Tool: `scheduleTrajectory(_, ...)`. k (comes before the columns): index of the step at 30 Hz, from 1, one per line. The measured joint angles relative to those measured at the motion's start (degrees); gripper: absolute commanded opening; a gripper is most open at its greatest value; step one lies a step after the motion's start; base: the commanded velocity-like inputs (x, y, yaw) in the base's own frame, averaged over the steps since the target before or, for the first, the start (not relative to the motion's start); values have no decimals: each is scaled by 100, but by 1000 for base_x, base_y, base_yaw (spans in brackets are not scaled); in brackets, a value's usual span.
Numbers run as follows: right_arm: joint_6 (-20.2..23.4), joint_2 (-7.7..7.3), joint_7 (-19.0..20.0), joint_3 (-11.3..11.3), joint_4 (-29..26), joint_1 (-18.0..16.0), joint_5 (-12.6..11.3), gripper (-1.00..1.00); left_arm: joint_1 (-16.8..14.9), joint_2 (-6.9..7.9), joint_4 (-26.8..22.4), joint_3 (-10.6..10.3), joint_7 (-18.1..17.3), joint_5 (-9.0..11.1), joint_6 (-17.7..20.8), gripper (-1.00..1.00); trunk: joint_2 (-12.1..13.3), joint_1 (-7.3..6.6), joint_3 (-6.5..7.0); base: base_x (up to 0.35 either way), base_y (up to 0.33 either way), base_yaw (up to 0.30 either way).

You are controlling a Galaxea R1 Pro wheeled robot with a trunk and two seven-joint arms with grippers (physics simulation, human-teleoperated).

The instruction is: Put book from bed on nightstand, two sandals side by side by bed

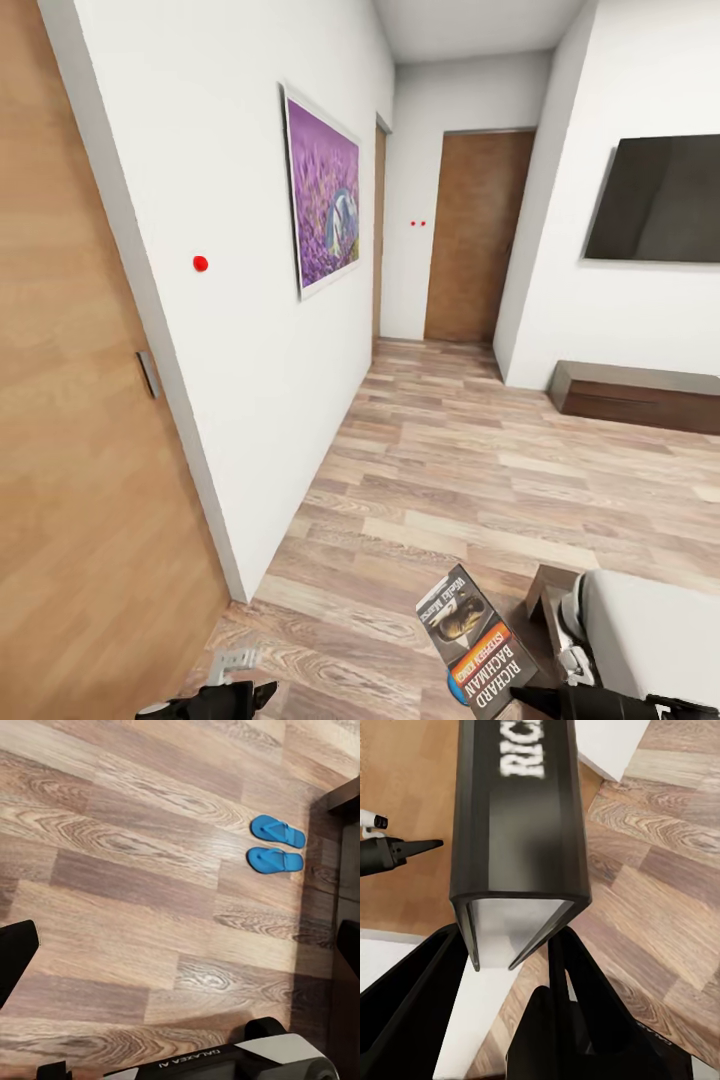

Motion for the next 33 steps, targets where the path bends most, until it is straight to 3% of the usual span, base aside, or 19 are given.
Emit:
scheduleTrajectory(18,1,-1,2,14,-2,2,3,-100,1,-1,0,0,1,0,0,100,0,-2,-1,296,-60,13)
scheduleTrajectory(33,0,-1,1,4,4,1,-1,-100,0,-4,1,0,1,0,0,100,1,0,-1,202,-53,0)
